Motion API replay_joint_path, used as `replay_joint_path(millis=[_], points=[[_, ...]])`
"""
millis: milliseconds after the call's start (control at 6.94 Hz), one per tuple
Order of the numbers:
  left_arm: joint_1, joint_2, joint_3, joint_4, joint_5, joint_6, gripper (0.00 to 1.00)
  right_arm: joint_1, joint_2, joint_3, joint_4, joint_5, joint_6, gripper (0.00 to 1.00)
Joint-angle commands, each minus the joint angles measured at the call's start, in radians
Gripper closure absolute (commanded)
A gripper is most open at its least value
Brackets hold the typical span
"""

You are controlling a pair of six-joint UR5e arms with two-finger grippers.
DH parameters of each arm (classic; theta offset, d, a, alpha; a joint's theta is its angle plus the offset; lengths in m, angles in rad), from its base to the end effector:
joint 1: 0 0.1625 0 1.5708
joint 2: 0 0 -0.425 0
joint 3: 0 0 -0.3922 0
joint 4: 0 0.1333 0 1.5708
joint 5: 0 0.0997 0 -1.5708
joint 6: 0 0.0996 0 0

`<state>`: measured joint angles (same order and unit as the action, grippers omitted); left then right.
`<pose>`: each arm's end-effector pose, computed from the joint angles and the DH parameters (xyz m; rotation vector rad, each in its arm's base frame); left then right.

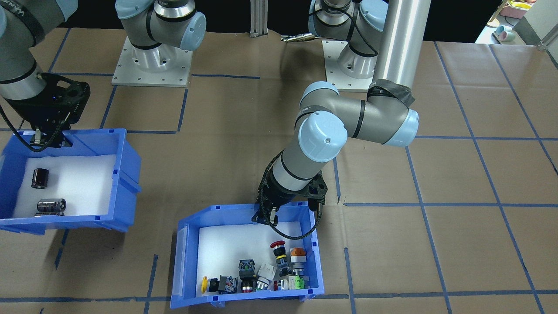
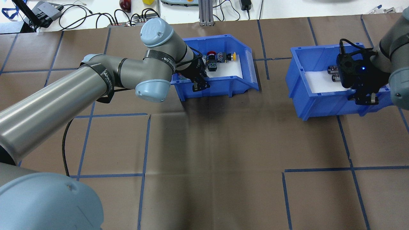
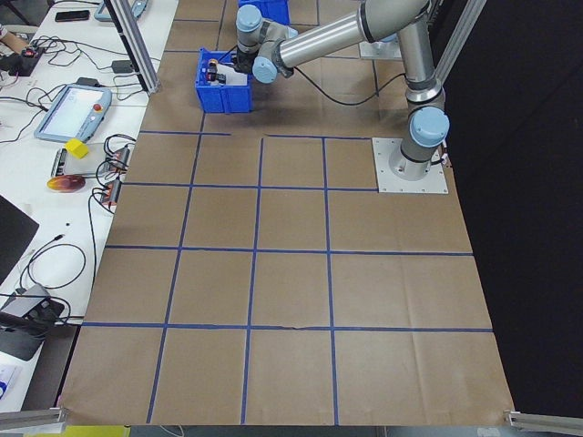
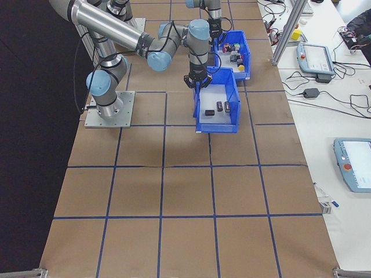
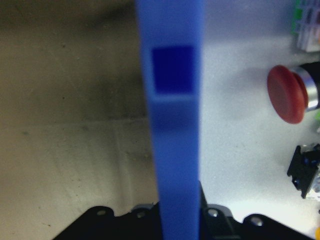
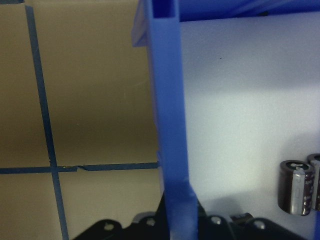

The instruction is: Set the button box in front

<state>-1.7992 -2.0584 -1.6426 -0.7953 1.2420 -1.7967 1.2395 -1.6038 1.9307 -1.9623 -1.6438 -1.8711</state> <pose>-0.3081 -0.5948 0.2591 1.9257 -2.0013 -0.2312 -0.0315 -0.4791 0.3686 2.1208 -2.1927 -0.0547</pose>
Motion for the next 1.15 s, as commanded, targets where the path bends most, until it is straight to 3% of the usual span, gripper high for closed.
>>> replay_joint_path(millis=[0, 288, 577, 721, 865, 1009], points=[[-0.002, 0.056, -0.017, -0.024, -0.001, 0.047, 0.05, 0.000, -0.002, 0.014, 0.000, -0.001, 0.004, 0.94], [0.068, 0.255, -0.022, -0.341, 0.011, 0.496, 0.02, 0.001, -0.030, 0.036, 0.003, 0.005, 0.012, 0.94], [0.180, 0.467, -0.022, -0.703, 0.017, 0.874, 0.01, 0.005, -0.129, 0.138, 0.000, 0.012, 0.045, 0.94], [0.216, 0.538, -0.020, -0.858, 0.121, 1.065, 0.01, 0.008, -0.183, 0.183, 0.000, 0.013, 0.065, 0.94], [0.221, 0.594, -0.022, -0.915, 0.201, 1.252, 0.01, 0.011, -0.227, 0.226, 0.000, 0.013, 0.067, 0.94], [0.230, 0.647, -0.022, -0.973, 0.211, 1.454, 0.01, 0.015, -0.270, 0.267, 0.000, 0.012, 0.108, 0.94]])
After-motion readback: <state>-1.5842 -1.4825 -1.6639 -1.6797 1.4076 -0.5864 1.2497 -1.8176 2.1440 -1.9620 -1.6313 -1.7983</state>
